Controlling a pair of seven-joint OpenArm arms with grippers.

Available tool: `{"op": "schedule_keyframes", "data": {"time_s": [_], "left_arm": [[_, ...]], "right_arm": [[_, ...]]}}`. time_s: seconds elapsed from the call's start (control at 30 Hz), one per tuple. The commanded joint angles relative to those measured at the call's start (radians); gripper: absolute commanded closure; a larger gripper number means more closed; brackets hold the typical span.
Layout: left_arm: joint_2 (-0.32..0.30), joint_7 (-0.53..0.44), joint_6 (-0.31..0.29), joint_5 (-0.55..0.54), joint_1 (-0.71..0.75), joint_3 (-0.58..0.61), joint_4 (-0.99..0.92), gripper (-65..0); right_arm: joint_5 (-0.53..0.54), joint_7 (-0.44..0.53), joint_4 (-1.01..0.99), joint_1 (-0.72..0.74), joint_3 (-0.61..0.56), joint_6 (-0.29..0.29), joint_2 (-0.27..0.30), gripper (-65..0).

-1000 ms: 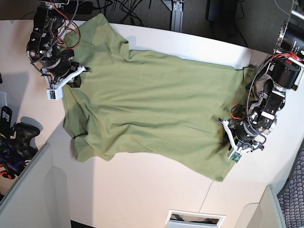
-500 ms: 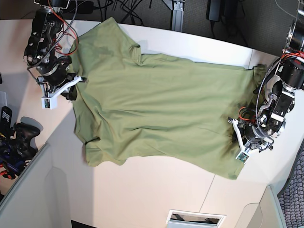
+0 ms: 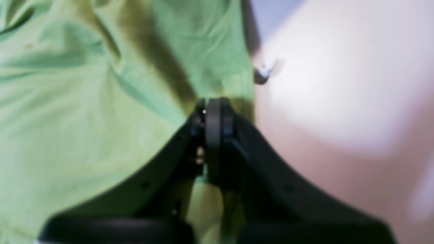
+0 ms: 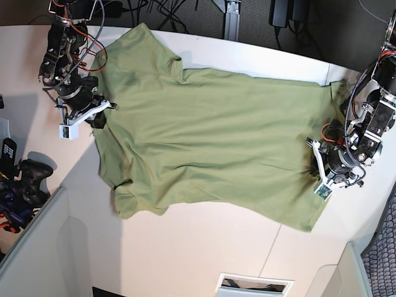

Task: Layout the t-shirt on the table in an organized manner, then fold the t-shirt properly
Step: 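Drag the shirt side with the left gripper to straighten it, then release the shirt with both grippers and move them to the shirt corners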

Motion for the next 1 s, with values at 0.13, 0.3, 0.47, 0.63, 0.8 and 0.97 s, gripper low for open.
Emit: {"op": "schedule_keyframes", "data": {"time_s": [0.13, 0.3, 0.47, 0.63, 0.8, 0.97], "left_arm": [[-0.048, -0.017, -0.003, -0.016, -0.027, -0.007, 0.087, -19.7], [-0.079, 0.0, -0.004, -0.037, -0.027, -0.007, 0.174, -19.8], [-0.147, 0.021, -0.016, -0.079, -0.01, -0.007, 0.259, -19.8], [-0.235, 0.034, -0.029, -0.128, 0.068, -0.046, 0.356, -19.8], [-0.266, 0.078, -0.109, -0.234, 0.187, -0.184, 0.425, -19.8], [-0.268, 0.086, -0.233, -0.311, 0.31, -0.338, 0.478, -19.8]], "right_arm": [[-0.023, 0.021, -0.04, 0.047, 0.005, -0.004, 0.017, 0.0], [-0.024, 0.022, -0.042, 0.082, 0.006, -0.004, 0.017, 0.0], [0.03, -0.037, 0.073, 0.081, 0.053, -0.004, 0.014, 0.0], [0.156, -0.18, 0.244, 0.069, 0.147, -0.003, 0.014, 0.0], [0.256, -0.238, 0.356, -0.048, 0.219, -0.001, 0.014, 0.0], [0.319, -0.256, 0.407, -0.222, 0.272, 0.0, 0.014, -16.4]]}}
